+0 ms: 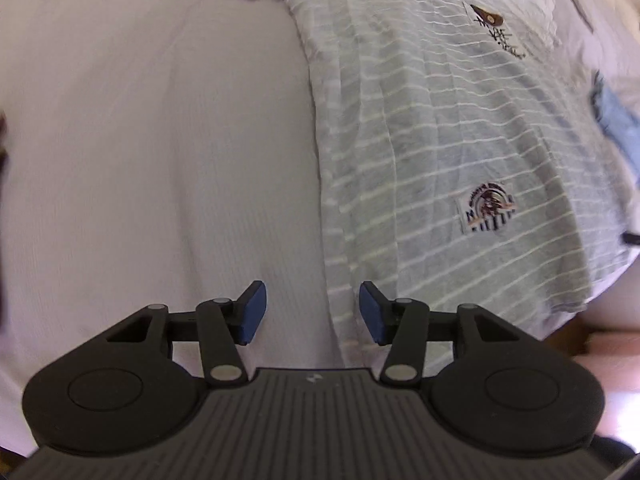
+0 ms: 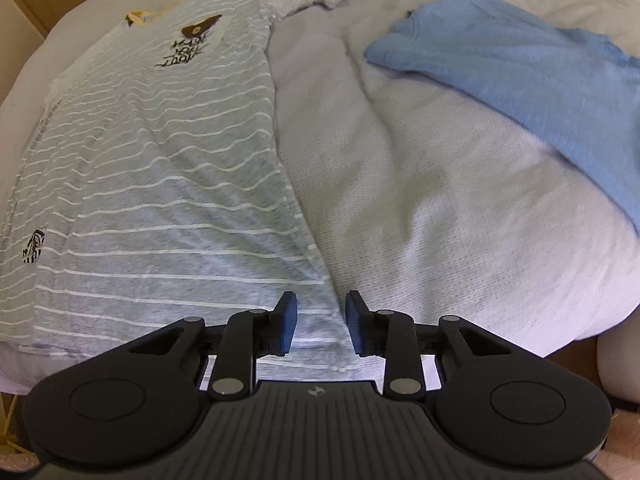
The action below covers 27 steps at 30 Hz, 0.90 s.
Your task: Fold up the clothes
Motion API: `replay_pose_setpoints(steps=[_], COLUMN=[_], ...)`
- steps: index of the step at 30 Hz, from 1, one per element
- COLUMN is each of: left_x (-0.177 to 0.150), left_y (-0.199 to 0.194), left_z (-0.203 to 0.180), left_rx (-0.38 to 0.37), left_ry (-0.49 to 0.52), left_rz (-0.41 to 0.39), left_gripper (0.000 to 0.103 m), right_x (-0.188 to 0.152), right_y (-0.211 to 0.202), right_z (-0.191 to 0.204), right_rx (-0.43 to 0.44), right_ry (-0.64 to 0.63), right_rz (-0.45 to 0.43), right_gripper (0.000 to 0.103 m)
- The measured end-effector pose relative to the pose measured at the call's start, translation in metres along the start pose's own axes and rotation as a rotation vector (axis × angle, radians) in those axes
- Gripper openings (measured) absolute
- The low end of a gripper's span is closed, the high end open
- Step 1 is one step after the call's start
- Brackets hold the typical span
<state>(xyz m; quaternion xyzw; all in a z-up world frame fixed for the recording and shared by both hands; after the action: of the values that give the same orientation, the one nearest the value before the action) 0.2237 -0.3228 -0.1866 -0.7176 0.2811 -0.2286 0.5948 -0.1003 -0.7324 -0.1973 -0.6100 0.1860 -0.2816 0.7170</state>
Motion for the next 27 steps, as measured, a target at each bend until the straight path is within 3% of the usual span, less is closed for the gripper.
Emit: replay_pose_setpoints(steps=[2, 4, 5, 7, 9, 11, 17, 19, 21, 22, 25, 27], left_x=[-0.004, -0.008, -0.009, -0.011, -0.011, -0.013, -0.02, -0.024, -0.032, -0.034, -0.028, -0.013], left_y=[0.008, 0.015, 0.015, 0.01, -0.003, -0.01, 0.002, 0.005, 0.009, 0.007, -0.009, -0.022], left_z=[-0.003, -0.008, -0.011, -0.013, -0.006, 0.004, -0.003, -0.01, -0.015, -0.015, -0.004, 0.007], left_rx=[-0.072, -0.092, -0.092, -0.063, -0.023, -0.035, -0.068, -0.08, -0.055, -0.046, -0.032, -0.029], left_ry=[-0.014, 0.011, 0.029, 0.07, 0.086, 0.068, 0.076, 0.072, 0.116, 0.126, 0.088, 0.039], left_rz=[0.023, 0.042, 0.042, 0.028, -0.001, -0.013, 0.028, 0.053, 0.098, 0.103, 0.055, 0.006], left_gripper=[0.032, 0.011, 0.0, 0.0, 0.0, 0.0, 0.0, 0.0, 0.003, 0.004, 0.006, 0.011], right_x=[-0.001, -0.001, -0.002, -0.003, -0.001, -0.001, -0.003, -0.002, -0.001, -0.001, 0.0, 0.005], right_y=[0.005, 0.011, 0.011, 0.006, -0.011, -0.024, -0.018, -0.018, -0.019, -0.021, -0.033, -0.041], right_z=[0.002, 0.006, 0.006, 0.006, 0.003, -0.002, -0.001, 0.004, 0.01, 0.013, 0.023, 0.037], right_rx=[0.006, 0.013, 0.006, -0.04, -0.149, -0.206, -0.188, -0.192, -0.198, -0.206, -0.23, -0.219], right_ry=[0.014, 0.023, 0.028, 0.013, -0.04, -0.06, -0.065, -0.065, -0.062, -0.065, -0.078, -0.098], right_rz=[0.016, 0.036, 0.051, 0.065, 0.031, 0.013, 0.039, 0.031, 0.023, 0.016, -0.023, -0.053], right_gripper=[0.033, 0.026, 0.002, 0.0, 0.0, 0.0, 0.0, 0.004, 0.018, 0.021, 0.023, 0.032])
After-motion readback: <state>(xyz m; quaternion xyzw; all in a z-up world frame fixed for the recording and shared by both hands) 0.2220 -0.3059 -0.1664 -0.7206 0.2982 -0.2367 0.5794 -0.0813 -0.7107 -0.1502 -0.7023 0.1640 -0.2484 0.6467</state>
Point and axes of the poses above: each gripper's, at about its wrist camera, not at the fingertips, and y roughly the way its jaws point, z to its left, x to its top, the point moved 9 cm from there along y, roughly the way its jaws point, and after that the axes turned 13 degrees about z, right-handed, at the moved point
